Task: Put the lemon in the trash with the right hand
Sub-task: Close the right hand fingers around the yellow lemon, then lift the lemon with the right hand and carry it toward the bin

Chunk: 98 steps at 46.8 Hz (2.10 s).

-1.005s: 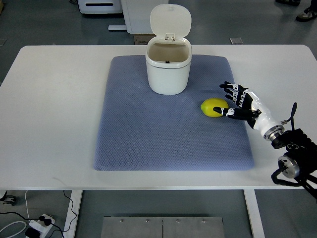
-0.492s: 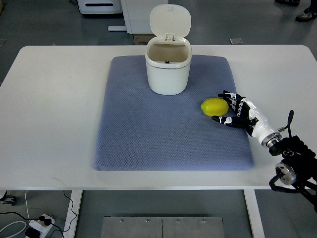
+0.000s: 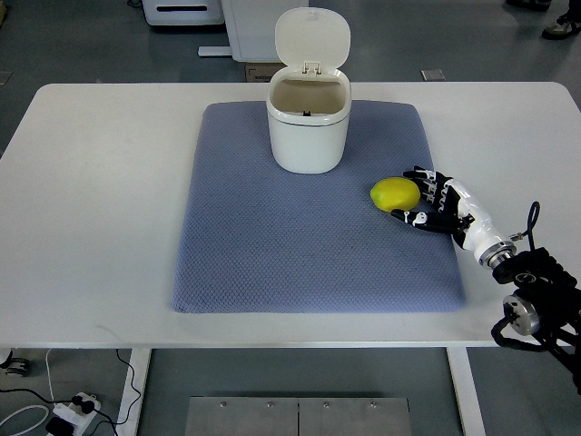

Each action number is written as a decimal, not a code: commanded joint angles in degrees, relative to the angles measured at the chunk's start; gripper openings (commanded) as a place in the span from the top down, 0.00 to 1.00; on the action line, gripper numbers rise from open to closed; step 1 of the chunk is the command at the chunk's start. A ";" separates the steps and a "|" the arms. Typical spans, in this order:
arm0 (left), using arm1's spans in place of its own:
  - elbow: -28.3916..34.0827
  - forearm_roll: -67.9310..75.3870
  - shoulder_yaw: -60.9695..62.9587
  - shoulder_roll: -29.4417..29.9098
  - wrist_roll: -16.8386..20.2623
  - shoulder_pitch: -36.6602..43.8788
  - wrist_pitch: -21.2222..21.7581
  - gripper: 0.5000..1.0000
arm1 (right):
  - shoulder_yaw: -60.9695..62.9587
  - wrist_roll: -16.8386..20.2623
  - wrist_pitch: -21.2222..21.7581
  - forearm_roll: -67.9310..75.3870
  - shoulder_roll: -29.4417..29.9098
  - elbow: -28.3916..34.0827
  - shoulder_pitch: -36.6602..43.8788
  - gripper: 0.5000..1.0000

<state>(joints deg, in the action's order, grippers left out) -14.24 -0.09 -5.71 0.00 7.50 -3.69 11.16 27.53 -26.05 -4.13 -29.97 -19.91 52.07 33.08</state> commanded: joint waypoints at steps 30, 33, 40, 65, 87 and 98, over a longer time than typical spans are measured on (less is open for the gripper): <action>0.00 0.00 0.00 0.00 -0.03 0.00 0.00 0.00 | -1.78 0.21 0.00 0.09 0.22 -0.04 1.81 0.47; 0.00 0.00 0.00 0.00 -0.03 0.00 0.00 0.00 | -2.04 0.21 0.00 0.09 0.22 0.05 2.07 0.55; 0.00 0.00 0.00 0.00 -0.03 0.00 0.00 0.00 | -2.04 0.30 0.09 0.27 0.13 0.14 2.34 0.81; 0.00 0.00 0.00 0.00 -0.03 0.00 0.00 0.00 | -1.25 1.53 0.44 4.92 -4.26 2.78 7.34 0.91; 0.00 0.00 0.00 0.00 -0.03 0.00 0.00 0.00 | -1.95 6.10 0.71 12.48 -8.75 5.33 16.75 0.92; 0.00 0.00 0.00 0.00 -0.03 0.00 0.00 0.00 | -5.91 7.86 0.35 13.27 -8.57 5.41 22.37 0.94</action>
<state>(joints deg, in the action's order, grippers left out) -14.24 -0.09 -5.71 0.00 7.46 -3.69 11.16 22.64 -18.68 -3.75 -16.82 -28.63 57.50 54.24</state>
